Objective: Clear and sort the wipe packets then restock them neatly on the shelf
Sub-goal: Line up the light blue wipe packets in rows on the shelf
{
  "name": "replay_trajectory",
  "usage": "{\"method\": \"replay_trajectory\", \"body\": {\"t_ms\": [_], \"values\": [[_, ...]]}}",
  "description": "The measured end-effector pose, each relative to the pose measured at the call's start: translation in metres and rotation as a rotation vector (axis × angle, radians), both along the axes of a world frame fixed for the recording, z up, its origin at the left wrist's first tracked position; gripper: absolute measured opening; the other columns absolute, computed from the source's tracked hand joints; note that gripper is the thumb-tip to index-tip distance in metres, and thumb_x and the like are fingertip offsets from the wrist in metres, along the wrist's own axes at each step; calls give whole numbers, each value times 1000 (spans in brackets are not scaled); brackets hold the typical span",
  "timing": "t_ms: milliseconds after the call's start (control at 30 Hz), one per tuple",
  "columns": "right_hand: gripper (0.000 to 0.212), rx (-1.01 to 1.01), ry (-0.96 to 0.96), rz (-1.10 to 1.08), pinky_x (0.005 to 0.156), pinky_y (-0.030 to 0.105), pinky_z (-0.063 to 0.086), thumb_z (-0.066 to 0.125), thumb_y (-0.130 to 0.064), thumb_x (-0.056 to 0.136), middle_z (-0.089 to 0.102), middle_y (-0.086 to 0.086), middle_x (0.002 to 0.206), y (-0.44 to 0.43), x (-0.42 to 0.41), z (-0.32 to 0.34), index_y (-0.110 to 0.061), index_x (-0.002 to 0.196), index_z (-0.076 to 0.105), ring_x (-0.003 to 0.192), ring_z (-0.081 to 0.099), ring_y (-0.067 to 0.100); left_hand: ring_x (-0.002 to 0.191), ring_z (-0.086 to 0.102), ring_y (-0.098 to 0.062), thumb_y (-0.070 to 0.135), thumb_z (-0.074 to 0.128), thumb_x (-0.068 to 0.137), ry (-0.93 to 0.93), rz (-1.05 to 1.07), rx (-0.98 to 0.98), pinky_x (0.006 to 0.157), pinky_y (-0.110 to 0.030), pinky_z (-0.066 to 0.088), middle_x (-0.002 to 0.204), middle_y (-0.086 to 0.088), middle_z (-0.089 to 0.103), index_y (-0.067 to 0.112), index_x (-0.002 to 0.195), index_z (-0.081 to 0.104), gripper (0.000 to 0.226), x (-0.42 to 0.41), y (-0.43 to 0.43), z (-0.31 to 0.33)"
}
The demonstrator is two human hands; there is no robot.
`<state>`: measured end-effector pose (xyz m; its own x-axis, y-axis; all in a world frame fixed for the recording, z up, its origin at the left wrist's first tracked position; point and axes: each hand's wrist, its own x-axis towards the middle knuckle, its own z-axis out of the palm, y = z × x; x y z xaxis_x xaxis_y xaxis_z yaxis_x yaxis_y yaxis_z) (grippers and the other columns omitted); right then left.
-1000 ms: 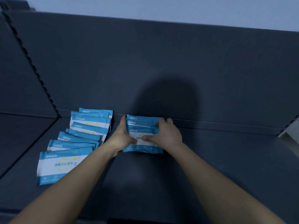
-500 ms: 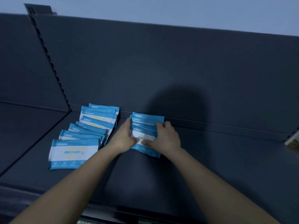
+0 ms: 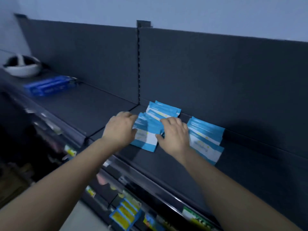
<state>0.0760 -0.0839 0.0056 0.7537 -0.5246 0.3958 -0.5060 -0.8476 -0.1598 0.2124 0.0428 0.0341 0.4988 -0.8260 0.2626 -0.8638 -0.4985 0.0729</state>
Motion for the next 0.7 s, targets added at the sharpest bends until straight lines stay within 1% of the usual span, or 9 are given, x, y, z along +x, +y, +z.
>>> {"method": "replay_trajectory", "body": {"t_ms": [133,267,400,500,567,633,700], "values": [[46,-22,43,153,97,36,32,58,-41,89,53,2,125,52,57,6,-19,129,50,121,42,25,121,44,-28,30,52,91,-57,203,37,94,-40,43,125,-6,52,14,129,52,42,46,85,0],[47,-20,102,343,98,38,33,57,-40,89,51,4,126,121,119,5,-19,130,47,121,42,26,115,48,-27,26,51,87,-102,413,101,88,-38,46,119,-4,55,17,120,57,35,87,184,-8],[44,-27,175,496,96,39,36,59,-40,89,52,4,124,205,183,-1,-19,126,48,120,44,26,117,48,-25,29,55,87,-40,584,126,88,-37,46,121,-2,55,20,121,58,35,121,280,-17],[40,-36,212,584,93,37,35,59,-38,87,52,4,123,271,228,-8,-20,121,50,121,44,27,112,50,-24,30,54,86,-22,672,156,84,-37,46,116,-1,57,22,113,61,29,145,348,-22],[41,-36,236,638,95,38,36,60,-39,86,52,5,123,312,255,-11,-20,121,50,121,44,27,111,50,-25,31,54,85,0,717,165,82,-36,45,113,-2,56,21,110,61,29,161,388,-26],[40,-41,258,687,96,39,36,60,-39,87,53,5,123,349,281,-15,-19,120,50,121,44,28,112,49,-25,32,54,86,13,753,164,85,-37,47,116,-3,56,21,110,61,27,177,424,-30],[41,-29,282,727,96,38,35,59,-39,88,52,6,124,382,305,-18,-20,123,50,121,43,28,114,48,-24,32,53,89,30,784,172,88,-37,47,121,-3,56,20,116,59,30,191,456,-34]]}}
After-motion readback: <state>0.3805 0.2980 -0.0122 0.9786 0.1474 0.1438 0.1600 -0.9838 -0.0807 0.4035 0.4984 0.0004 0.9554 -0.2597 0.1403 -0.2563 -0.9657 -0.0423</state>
